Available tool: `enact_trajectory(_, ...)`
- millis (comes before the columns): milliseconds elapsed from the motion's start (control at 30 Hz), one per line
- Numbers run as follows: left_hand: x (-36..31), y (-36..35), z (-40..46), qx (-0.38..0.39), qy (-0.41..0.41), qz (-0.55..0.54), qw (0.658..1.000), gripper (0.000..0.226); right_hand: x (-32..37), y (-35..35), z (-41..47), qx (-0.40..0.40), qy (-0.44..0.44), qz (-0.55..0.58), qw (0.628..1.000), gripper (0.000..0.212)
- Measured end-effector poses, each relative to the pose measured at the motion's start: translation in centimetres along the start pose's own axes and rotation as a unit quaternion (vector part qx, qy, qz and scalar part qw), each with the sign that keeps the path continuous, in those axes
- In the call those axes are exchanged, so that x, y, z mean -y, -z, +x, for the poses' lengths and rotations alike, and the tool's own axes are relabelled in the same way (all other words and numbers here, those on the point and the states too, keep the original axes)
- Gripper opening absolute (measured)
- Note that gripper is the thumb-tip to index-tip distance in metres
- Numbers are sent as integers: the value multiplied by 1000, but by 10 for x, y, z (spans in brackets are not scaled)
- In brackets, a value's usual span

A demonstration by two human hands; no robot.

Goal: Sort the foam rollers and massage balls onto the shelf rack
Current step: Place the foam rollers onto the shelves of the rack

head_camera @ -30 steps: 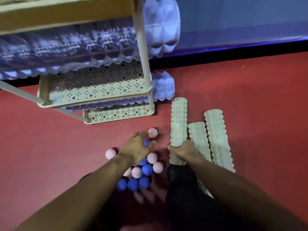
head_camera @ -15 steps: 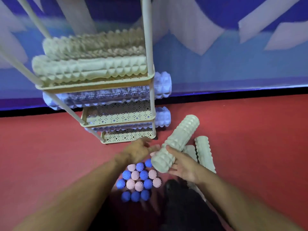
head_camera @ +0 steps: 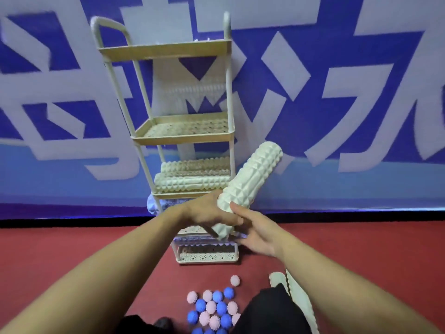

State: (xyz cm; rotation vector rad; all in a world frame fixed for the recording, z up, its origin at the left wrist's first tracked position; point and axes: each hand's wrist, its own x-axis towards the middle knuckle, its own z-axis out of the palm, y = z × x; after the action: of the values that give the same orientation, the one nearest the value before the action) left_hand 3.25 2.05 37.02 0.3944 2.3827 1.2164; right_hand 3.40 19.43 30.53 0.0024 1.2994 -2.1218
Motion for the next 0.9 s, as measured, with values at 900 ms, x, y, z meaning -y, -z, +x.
enact_trajectory(900, 17, 104, -149, -213, -96, 479, 846, 101, 115, -100, -47, -64, 306, -876, 367, 87)
